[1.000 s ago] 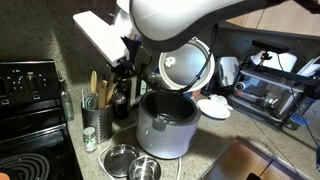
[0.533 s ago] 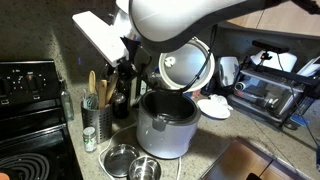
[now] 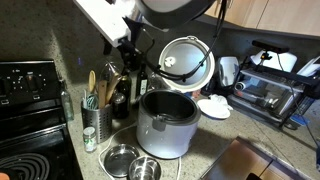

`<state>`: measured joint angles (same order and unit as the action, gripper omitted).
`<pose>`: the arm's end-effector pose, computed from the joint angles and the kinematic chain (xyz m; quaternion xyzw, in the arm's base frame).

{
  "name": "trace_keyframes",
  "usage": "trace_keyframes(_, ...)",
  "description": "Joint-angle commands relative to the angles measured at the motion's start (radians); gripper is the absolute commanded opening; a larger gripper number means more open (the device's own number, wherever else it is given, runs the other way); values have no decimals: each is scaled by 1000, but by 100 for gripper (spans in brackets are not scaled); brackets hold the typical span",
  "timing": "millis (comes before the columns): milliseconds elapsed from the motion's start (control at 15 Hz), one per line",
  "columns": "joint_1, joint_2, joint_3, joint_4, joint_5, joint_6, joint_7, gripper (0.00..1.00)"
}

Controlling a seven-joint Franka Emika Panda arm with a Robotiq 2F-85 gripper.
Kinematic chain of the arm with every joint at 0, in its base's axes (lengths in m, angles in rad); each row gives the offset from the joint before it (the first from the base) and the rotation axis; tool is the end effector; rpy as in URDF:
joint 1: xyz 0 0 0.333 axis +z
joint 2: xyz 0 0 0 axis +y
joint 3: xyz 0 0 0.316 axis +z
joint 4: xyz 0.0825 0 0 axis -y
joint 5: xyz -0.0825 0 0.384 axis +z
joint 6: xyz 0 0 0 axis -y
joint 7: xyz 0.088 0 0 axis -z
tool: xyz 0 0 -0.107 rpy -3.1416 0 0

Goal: Get a wooden spoon from the rack, use it to stir in the cooker, and then put it back on the rack

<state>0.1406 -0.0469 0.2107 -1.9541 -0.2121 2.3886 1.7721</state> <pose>0.5494 0.2015 0.5491 -0.7702 0.5850 -0.1967 0.1607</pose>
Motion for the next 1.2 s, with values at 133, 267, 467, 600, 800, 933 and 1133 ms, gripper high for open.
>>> trace_keyframes(133, 5, -66, -1, 60, 4, -192, -24, 100)
trace_keyframes(267, 1, -98, 0, 57, 8, -270, -21, 100)
trace_keyframes(467, -4, -158, -3, 35, 24, -366, -32, 100)
trace_keyframes(600, -8, -196, -7, 22, 39, -424, -38, 100)
trace_keyframes(800, -11, -257, -16, -13, 74, -476, -60, 100)
trace_keyframes(933, -20, -213, 5, 28, 47, -467, -31, 100)
trace_keyframes(1133, -23, -238, 3, 6, 53, -468, -42, 100)
